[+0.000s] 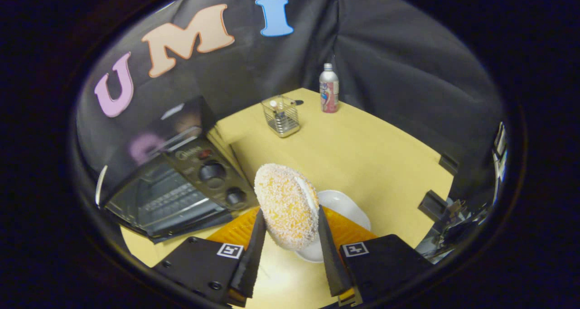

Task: Open the toaster oven, put the food inside, and close the toaster oven door.

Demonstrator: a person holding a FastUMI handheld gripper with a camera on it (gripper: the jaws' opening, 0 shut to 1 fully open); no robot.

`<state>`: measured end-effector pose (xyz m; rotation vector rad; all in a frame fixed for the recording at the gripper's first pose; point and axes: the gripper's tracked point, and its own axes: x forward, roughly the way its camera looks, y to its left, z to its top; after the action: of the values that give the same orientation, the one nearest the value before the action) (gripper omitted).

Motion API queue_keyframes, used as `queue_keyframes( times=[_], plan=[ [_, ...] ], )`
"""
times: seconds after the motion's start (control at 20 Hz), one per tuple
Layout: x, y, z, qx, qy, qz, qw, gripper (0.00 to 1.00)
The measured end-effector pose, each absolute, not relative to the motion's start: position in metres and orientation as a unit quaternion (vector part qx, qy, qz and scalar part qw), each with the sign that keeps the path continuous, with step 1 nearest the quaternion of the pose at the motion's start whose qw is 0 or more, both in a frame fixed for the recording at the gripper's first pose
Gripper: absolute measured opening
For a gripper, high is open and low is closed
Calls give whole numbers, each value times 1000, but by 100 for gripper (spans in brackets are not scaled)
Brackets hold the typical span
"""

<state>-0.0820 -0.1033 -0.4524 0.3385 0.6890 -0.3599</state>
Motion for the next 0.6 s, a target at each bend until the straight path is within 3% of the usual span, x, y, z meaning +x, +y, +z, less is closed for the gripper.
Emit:
queue_keyframes(
  times=[0.6],
  plan=[
    [-116, 27, -439, 275, 330, -76, 900, 64]
  ],
)
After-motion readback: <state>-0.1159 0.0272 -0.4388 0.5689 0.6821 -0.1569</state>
